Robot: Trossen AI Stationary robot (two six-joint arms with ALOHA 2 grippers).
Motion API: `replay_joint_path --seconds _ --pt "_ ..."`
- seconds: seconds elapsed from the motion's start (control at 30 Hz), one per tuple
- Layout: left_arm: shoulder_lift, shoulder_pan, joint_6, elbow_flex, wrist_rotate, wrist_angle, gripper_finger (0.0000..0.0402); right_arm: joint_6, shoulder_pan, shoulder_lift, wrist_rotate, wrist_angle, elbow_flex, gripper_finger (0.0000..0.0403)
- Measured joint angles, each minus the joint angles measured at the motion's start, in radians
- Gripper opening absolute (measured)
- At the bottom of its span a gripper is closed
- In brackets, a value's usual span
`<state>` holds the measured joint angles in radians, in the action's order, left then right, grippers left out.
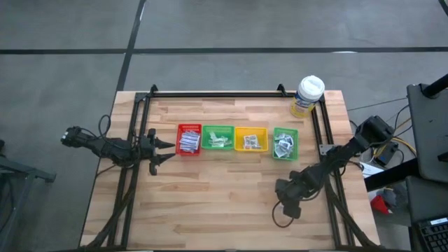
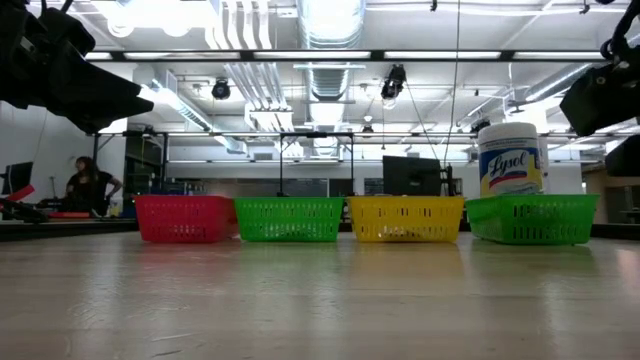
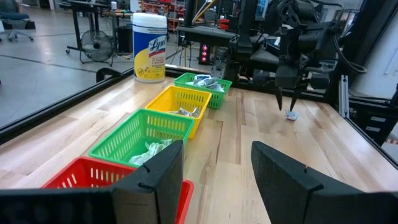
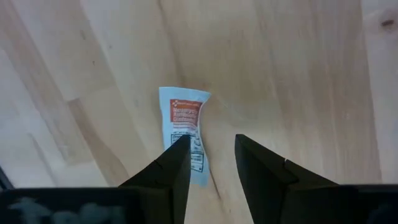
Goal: Pick & Place First Aid Supplies
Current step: Put the orange ointment pack into the yellow bin
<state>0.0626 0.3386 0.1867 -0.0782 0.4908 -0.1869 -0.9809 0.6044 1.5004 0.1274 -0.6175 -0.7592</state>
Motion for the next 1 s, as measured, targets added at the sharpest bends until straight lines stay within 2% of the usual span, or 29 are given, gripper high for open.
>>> replay_joint_path --seconds 0.5,0.73,1.0 --pt "0.000 0.000 0.000 0.000 0.000 0.000 0.0188 0.011 0.000 0.093 -0.051 0.005 -0.006 0.0100" --pt "0.000 0.000 0.000 0.000 0.000 0.000 0.0188 0.007 -0.001 0.059 -0.056 0.002 -0.002 0.0099" --pt "0.000 0.000 0.000 0.000 0.000 0.000 0.0188 -0.007 -0.001 0.028 -0.124 -0.034 0.000 0.0091"
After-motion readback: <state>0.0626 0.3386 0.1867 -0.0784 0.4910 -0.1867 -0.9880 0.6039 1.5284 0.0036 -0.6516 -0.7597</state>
